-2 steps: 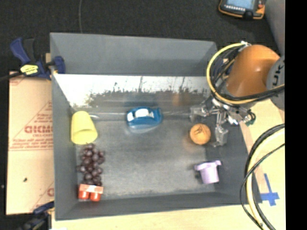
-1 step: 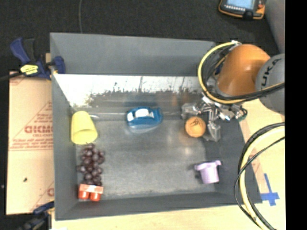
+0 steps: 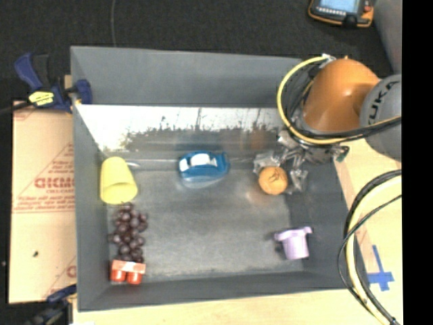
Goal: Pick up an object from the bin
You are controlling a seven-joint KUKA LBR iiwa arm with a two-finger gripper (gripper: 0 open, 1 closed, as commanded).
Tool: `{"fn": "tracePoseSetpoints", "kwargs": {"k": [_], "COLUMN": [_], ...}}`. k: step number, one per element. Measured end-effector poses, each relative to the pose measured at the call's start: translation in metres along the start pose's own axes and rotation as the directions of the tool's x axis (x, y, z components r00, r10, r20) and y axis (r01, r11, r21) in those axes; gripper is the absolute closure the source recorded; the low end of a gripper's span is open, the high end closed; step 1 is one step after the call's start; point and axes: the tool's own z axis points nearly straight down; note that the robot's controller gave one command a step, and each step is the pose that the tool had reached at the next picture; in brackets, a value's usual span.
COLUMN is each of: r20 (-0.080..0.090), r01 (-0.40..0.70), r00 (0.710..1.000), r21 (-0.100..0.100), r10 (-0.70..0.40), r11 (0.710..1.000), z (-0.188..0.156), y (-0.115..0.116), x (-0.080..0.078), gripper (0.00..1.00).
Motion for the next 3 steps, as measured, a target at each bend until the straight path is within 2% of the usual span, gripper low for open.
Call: {"fn": "tracePoseSetpoints", "kwargs": {"k": [1, 2, 3], "r20": [0.001, 0.006, 0.011], "r01": [-0.003, -0.006, -0.01], "r00": [1.0, 1.0, 1.0], "r21": [0.0, 0.006, 0.006], "r10": [0.003, 0.006, 0.01], "r11": [1.0, 1.0, 1.0], "z": [0.0, -0.023, -0.009], "y": [0.0, -0.002, -0.001], "x": [0.0, -0.001, -0.003], "gripper": [1.0, 1.0, 1.0]}}
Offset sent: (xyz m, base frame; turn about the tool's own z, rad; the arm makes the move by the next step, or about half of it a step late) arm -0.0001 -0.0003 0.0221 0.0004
